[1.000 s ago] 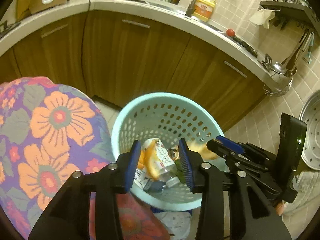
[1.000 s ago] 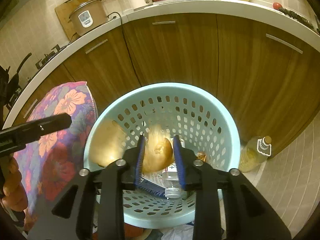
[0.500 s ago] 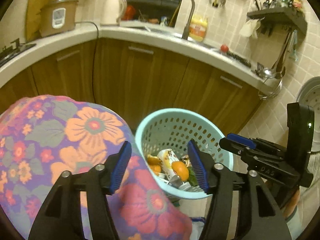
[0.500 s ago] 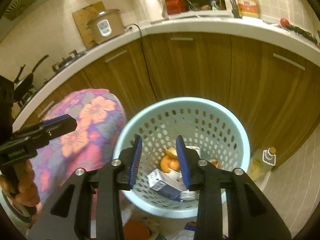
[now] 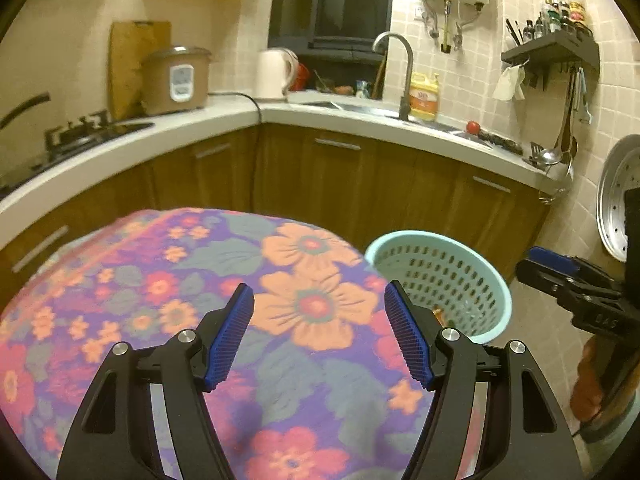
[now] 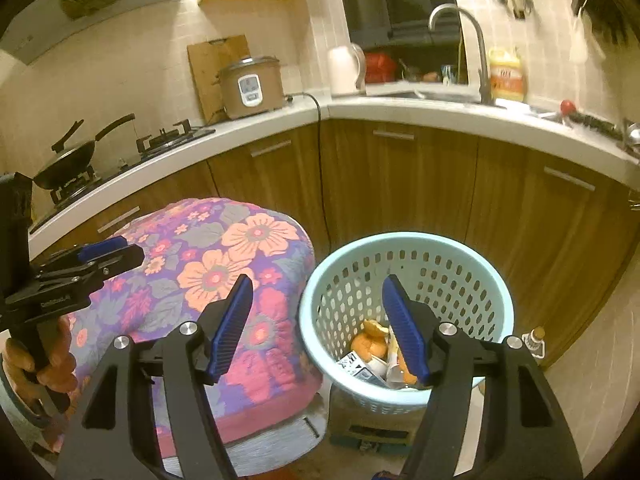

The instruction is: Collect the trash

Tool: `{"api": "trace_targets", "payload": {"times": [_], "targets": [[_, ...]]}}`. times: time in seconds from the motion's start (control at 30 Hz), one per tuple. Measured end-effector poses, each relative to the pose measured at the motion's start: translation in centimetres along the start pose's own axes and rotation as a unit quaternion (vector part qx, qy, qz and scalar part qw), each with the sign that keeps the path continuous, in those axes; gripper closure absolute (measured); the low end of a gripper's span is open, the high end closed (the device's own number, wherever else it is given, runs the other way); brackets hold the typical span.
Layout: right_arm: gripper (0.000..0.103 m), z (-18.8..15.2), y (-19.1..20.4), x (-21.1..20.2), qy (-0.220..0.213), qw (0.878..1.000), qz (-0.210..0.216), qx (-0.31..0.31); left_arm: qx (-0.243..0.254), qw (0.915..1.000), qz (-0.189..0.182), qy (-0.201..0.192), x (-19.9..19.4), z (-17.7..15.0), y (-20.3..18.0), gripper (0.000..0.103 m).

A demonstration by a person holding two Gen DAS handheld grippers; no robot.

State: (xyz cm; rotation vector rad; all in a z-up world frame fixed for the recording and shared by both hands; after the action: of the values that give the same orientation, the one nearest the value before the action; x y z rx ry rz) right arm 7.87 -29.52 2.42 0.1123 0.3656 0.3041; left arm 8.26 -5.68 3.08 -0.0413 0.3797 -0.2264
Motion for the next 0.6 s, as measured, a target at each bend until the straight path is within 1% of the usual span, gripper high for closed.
{"api": "trace_targets", "payload": {"times": [0.13,0.17,0.27,0.33,0.4,0.5,0.6], "targets": [[0.034,-1.2,1.6,-0.7,-0.022,1.0,-0.02,-0.011,-0.02,0.9992,0.01,-0.034,-1.7,-1.1,1.3,0.037],[0.034,-1.4,2.0,-0.7,-0.023,0.999,-0.024,-0.015,-0.019,0.9989,0.012,-0.041,-2.0,-1.4,1.5,0.037],[0.033,-1.5,2.7,-0.7,-0.022,0.999,-0.023,-0.016,0.004,0.9979,0.028,-0.058,-2.3,-2.0,1.2,0.037],[0.033,-1.6,3.0,-0.6,-0.02,0.999,-0.02,-0.015,0.009,0.9974,0.031,-0.063,-2.3,-2.4,1.0,0.037],[0.032,-1.6,3.4,-0.7,-0.02,0.999,-0.021,-0.021,0.006,0.9977,0.029,-0.06,-2.2,-2.5,1.2,0.037],[0.03,-1.7,3.8,-0.8,-0.021,0.999,-0.025,-0.032,-0.014,0.9972,0.024,-0.069,-2.6,-2.4,1.9,0.036],[0.029,-1.6,3.8,-0.6,-0.019,0.999,-0.026,-0.029,-0.037,0.9964,0.025,-0.072,-2.7,-2.5,2.8,0.035]]}}
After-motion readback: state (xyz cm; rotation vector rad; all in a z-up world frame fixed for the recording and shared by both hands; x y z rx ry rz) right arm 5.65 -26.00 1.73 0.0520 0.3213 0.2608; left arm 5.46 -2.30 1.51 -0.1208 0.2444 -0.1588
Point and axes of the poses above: each gripper's, at about its wrist camera, not at the fingertips, and x roughly the way its jaws point, y to its left, z to its top, the point moved 1 cm from there along x, roughly the way its jaws point, and after that the axes turned 10 degrees about -y, right-handed, at the moved point
